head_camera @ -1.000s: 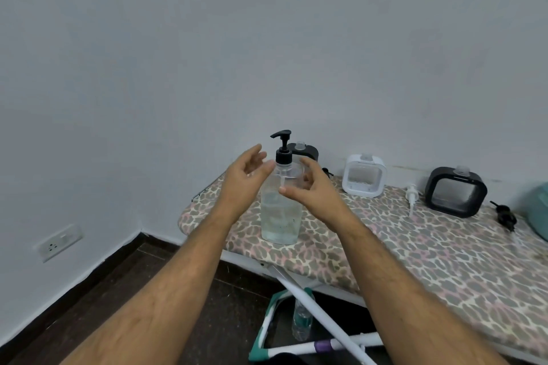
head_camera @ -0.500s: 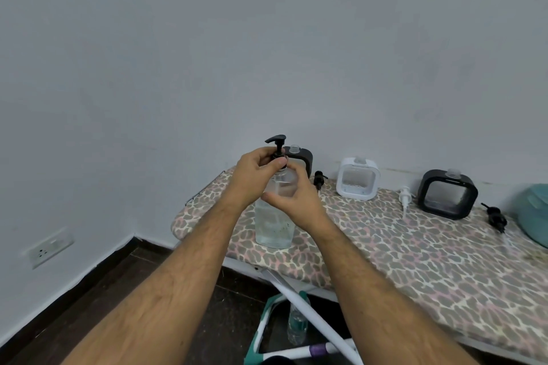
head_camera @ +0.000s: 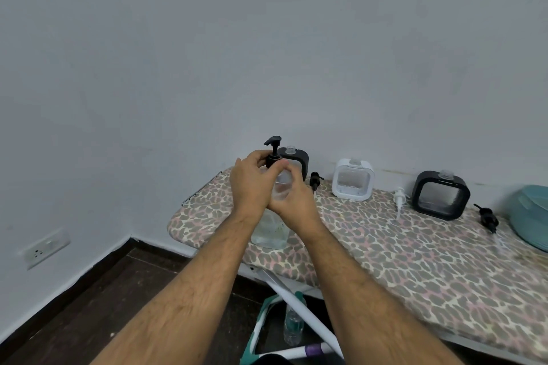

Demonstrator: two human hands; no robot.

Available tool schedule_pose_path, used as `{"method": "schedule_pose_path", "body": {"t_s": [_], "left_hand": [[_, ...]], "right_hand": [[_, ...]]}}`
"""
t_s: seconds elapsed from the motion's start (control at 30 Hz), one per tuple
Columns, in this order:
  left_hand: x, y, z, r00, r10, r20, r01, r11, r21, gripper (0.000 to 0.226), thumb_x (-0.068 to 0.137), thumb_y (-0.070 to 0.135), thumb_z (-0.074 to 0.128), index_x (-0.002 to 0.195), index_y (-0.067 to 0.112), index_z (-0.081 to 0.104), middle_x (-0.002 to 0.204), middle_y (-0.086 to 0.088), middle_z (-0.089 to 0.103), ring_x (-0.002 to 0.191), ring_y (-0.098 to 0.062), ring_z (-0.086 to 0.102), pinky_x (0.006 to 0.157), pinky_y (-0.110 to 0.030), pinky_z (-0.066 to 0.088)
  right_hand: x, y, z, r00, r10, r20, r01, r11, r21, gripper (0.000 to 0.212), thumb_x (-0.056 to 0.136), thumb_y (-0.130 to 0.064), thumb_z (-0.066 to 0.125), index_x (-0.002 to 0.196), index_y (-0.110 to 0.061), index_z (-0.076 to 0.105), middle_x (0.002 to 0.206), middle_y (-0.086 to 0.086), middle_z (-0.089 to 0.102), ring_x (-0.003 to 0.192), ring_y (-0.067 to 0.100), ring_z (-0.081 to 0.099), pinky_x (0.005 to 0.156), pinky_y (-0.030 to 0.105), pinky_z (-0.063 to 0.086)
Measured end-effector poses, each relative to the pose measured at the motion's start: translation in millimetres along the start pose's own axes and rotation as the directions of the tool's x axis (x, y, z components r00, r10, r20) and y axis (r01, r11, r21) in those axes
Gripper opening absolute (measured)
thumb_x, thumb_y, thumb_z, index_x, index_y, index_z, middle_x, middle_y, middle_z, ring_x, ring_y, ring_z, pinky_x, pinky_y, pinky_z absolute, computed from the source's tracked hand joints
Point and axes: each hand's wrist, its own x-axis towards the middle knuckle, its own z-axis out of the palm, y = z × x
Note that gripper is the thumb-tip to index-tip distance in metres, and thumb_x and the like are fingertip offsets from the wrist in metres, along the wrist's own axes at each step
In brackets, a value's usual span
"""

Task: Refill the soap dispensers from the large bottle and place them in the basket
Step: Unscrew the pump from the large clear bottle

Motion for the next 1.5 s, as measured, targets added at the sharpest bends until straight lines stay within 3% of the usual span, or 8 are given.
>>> {"method": "schedule_pose_path", "body": {"t_s": [0.17,0.4,0.57,0.67,0.97,1.27,1.4,1.5], "left_hand": [[2,10,3,0.998,-0.066,0.02,0.066,0.998,0.01,0.042,0.069,0.04,0.085,0.094,0.02,0.059,0.088,0.011,0.066,0.08,-0.002,0.061,0.068,-0.018,0.045],[9,3,-5,0.969,-0.055,0.239,0.114,0.964,-0.239,0.022,0.087,0.034,0.072,0.102,0.018,0.072,0.095,0.006,0.075,0.094,-0.008,0.07,0.093,-0.034,0.054],[6,-7,-19,0.952,-0.056,0.302,0.155,0.936,-0.316,0.029,0.098,0.017,0.058,0.125,0.012,0.066,0.108,0.006,0.074,0.103,-0.001,0.068,0.097,-0.021,0.049],[6,-8,-21,0.96,-0.05,0.275,0.141,0.935,-0.324,0.025,0.094,0.011,0.064,0.118,0.019,0.067,0.103,0.008,0.074,0.101,-0.001,0.068,0.091,-0.016,0.051],[20,6,-10,0.962,-0.08,0.263,0.111,0.988,-0.104,0.028,0.072,0.03,0.087,0.093,0.02,0.072,0.086,0.001,0.074,0.087,-0.02,0.07,0.086,-0.039,0.057],[11,7,-17,0.933,-0.016,0.36,0.104,0.969,-0.226,0.022,0.088,0.018,0.072,0.103,0.033,0.067,0.107,0.013,0.073,0.108,-0.003,0.066,0.103,-0.034,0.049],[8,2,-27,0.947,-0.041,0.317,0.134,0.951,-0.279,0.032,0.094,0.011,0.064,0.125,0.015,0.065,0.108,0.012,0.071,0.105,0.005,0.065,0.093,-0.015,0.049],[10,-3,-32,0.97,-0.045,0.24,0.104,0.965,-0.242,0.03,0.09,0.01,0.069,0.119,0.013,0.068,0.107,0.004,0.073,0.103,0.001,0.066,0.097,-0.022,0.049]], "right_hand": [[-2,1,-1,1.0,-0.017,0.007,0.017,0.999,-0.028,0.092,0.065,-0.059,0.076,0.14,-0.041,0.026,0.106,-0.009,0.066,0.093,0.006,0.066,0.08,0.039,0.06],[-1,3,-2,1.0,-0.006,0.005,0.006,0.999,-0.038,0.086,0.066,-0.057,0.078,0.136,-0.045,0.029,0.109,-0.008,0.065,0.097,0.006,0.064,0.084,0.04,0.058],[1,5,-1,1.0,-0.006,-0.002,0.006,0.997,-0.072,0.086,0.068,-0.057,0.081,0.137,-0.044,0.031,0.108,-0.009,0.063,0.097,0.006,0.062,0.084,0.041,0.058],[1,6,0,1.0,-0.009,-0.006,0.009,0.997,-0.08,0.086,0.068,-0.058,0.081,0.137,-0.045,0.031,0.109,-0.009,0.064,0.097,0.005,0.062,0.084,0.04,0.058],[2,4,-1,1.0,0.009,0.014,-0.009,0.999,-0.051,0.091,0.07,-0.057,0.081,0.14,-0.047,0.024,0.115,-0.013,0.061,0.102,0.005,0.062,0.088,0.037,0.057],[2,4,-1,1.0,0.016,0.011,-0.016,0.999,-0.049,0.086,0.068,-0.06,0.08,0.136,-0.049,0.027,0.107,-0.01,0.063,0.096,0.005,0.063,0.085,0.04,0.058],[3,6,0,1.0,0.017,0.008,-0.016,0.998,-0.063,0.086,0.069,-0.057,0.08,0.137,-0.044,0.03,0.107,-0.008,0.063,0.098,0.007,0.062,0.088,0.04,0.056],[2,5,-1,1.0,0.023,0.012,-0.022,0.998,-0.055,0.085,0.07,-0.055,0.08,0.138,-0.045,0.029,0.106,-0.009,0.062,0.098,0.008,0.062,0.087,0.039,0.056]]}}
